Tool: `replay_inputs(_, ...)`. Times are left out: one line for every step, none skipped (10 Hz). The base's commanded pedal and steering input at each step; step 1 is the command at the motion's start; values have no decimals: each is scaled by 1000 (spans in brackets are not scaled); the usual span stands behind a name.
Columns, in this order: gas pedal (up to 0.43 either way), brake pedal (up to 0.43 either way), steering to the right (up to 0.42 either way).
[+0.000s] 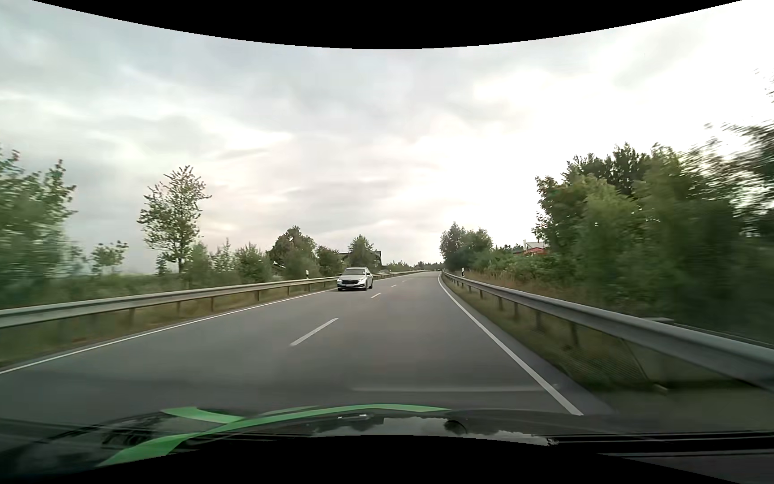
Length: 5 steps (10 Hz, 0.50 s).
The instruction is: Follow the waypoints while adhering to traffic rules and regulations
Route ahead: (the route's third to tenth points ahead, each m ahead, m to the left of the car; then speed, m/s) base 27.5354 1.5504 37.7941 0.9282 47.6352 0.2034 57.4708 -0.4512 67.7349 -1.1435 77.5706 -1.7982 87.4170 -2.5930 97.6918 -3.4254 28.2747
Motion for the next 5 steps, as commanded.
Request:
replay_inputs(512,0,9)
replay_inputs(512,0,9)
replay_inputs(512,0,9)
replay_inputs(520,0,9)
replay_inputs(520,0,9)
